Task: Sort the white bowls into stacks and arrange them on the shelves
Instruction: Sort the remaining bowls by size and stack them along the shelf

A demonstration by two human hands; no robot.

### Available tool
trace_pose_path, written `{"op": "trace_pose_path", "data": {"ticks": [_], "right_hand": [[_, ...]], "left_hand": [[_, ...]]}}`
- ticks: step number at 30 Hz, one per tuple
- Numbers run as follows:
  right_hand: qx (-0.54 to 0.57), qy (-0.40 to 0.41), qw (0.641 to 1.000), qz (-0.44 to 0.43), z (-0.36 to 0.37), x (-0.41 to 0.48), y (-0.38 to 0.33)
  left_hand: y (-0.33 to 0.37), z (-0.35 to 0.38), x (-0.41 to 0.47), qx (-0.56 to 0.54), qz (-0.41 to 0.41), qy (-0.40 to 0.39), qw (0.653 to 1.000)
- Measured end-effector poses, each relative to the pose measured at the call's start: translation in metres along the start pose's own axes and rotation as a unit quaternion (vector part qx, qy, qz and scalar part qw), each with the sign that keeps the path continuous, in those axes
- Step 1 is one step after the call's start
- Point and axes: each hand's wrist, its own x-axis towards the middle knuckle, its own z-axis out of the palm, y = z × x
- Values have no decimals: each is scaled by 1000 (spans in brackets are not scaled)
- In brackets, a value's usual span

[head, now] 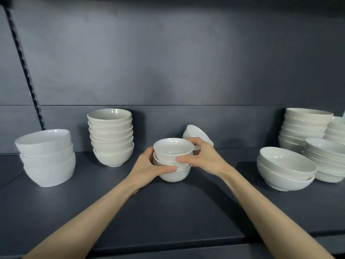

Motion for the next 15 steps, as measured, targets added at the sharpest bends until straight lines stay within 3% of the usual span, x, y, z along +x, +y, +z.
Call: {"op": "trace_pose_path", "data": {"ticks": [4, 7, 10, 15], "right_hand": [[11, -26, 1000, 9, 8, 6, -2], [46, 49, 998, -2, -5, 9, 0], [-76, 150, 986, -8, -28, 17, 16], [-207, 112, 972, 23, -32, 31, 45]], "left_hand": [[-4, -10, 4, 0, -2, 1, 1000], [-7, -11, 6, 5, -3, 3, 1000], [-9, -10, 7, 5, -3, 18, 1000], [-10, -7, 11, 10, -3, 44, 999]]}}
